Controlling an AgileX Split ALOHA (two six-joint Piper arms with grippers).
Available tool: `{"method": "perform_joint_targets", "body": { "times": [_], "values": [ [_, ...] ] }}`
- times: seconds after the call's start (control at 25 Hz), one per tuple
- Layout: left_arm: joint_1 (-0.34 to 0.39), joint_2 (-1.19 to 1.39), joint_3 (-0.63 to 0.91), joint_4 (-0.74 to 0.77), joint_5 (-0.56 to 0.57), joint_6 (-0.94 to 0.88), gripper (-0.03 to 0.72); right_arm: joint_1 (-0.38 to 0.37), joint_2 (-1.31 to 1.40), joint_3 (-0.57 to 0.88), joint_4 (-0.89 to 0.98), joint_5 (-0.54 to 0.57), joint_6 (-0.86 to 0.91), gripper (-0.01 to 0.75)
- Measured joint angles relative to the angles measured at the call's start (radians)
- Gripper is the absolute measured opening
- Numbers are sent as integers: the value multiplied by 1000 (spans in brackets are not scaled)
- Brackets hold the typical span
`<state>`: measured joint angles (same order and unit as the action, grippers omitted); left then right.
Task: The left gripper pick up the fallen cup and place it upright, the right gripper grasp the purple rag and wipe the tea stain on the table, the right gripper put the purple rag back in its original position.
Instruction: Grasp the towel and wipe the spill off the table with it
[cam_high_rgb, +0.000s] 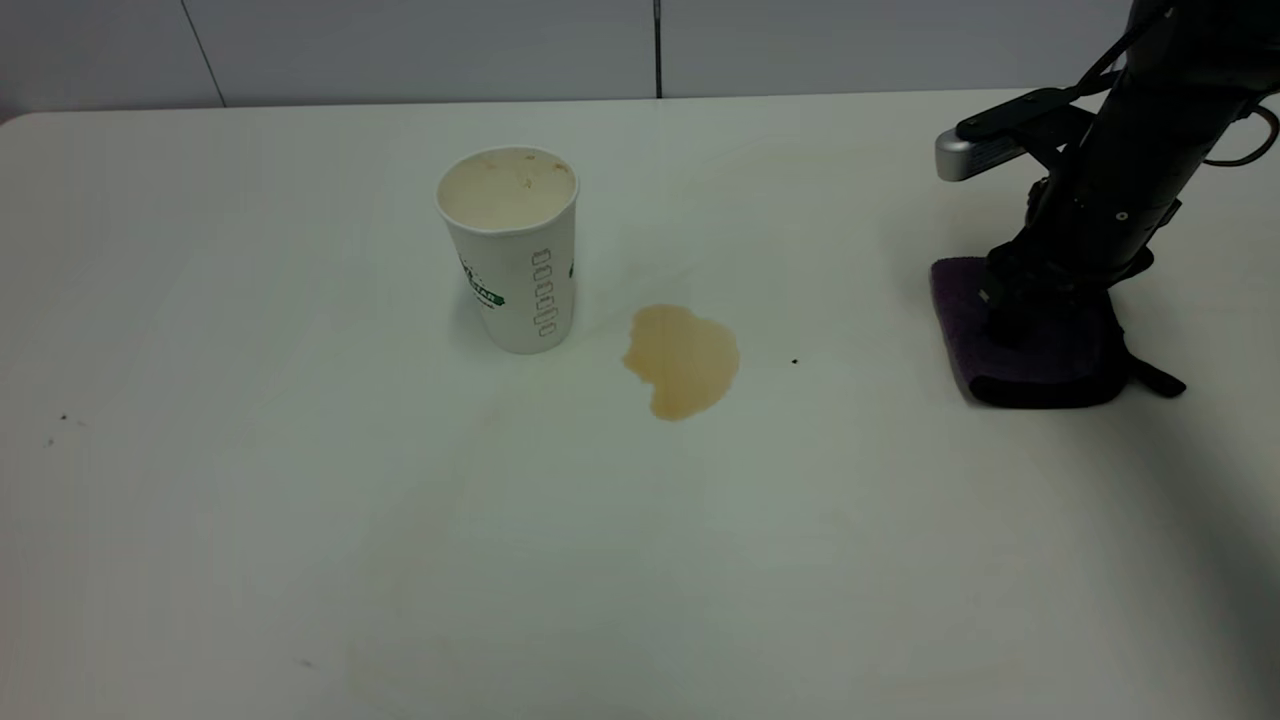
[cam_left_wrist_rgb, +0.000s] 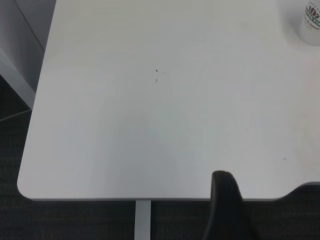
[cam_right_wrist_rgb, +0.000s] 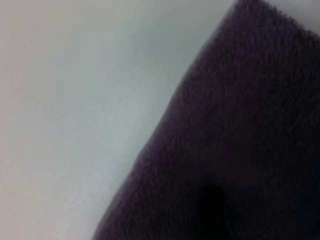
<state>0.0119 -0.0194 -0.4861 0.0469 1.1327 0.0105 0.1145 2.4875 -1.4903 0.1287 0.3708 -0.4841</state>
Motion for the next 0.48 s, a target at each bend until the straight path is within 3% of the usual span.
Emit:
{"method": "perform_joint_targets", "body": {
  "times": [0.08, 0.16, 0.32, 0.36, 0.48],
  "values": [
    [0, 0, 0, 0, 0, 0, 489, -1, 6, -5, 12, 9, 0, 535],
    [0, 0, 0, 0, 0, 0, 489, -2, 9, -9, 29, 12, 0, 458],
    [0, 0, 0, 0, 1, 0, 489, -2, 11, -9, 49, 3, 0, 128],
    [0, 0, 0, 0, 1, 0, 489, -1, 11, -9, 56, 1, 0, 82],
    [0, 0, 0, 0, 1, 0, 489, 5, 11, -22, 68, 12, -3, 60]
  ]
}}
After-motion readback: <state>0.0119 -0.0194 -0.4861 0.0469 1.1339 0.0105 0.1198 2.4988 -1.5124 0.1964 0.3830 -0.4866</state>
